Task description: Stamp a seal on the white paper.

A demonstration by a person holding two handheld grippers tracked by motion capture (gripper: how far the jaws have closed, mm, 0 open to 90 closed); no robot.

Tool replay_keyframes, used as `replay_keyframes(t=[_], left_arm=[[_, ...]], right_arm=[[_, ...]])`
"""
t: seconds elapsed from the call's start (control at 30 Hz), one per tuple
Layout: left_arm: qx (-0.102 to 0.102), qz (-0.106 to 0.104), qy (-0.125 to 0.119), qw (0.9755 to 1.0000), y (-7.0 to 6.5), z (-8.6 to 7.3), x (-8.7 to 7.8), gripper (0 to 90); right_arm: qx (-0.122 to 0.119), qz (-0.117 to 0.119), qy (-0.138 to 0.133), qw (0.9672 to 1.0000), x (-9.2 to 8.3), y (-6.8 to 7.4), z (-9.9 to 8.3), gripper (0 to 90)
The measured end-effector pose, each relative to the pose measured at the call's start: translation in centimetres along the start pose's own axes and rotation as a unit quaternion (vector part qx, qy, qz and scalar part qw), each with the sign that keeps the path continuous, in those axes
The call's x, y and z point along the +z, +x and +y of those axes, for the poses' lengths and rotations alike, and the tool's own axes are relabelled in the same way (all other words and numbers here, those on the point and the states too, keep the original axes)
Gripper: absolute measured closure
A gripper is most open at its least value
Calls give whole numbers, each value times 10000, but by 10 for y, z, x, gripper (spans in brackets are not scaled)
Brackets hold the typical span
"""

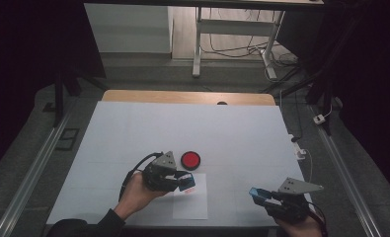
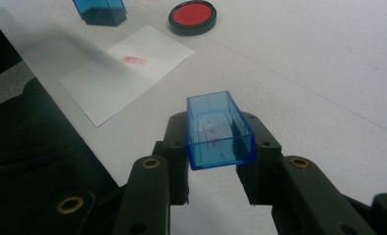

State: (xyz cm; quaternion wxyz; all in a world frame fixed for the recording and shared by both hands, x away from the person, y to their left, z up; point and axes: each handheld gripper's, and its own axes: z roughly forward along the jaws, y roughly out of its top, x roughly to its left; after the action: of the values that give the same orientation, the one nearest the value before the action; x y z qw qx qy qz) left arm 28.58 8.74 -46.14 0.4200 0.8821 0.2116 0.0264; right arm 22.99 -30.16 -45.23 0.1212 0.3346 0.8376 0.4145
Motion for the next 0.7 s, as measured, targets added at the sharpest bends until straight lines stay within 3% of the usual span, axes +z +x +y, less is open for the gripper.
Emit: replay_keyframes(t=[0.37,0.6,0.7], left_arm=[[-12,-125,-347,9993,5,1,-22,703],[-53,-267,-675,9973,6,1,-37,703],[-30,-265,-701,9972,6,0,-39,703]], right_arm=[[-7,4,-5,10000,1,0,1,677],[-20,13,1,10000,1,0,1,678],[-28,8,22,10000,2,0,1,677]])
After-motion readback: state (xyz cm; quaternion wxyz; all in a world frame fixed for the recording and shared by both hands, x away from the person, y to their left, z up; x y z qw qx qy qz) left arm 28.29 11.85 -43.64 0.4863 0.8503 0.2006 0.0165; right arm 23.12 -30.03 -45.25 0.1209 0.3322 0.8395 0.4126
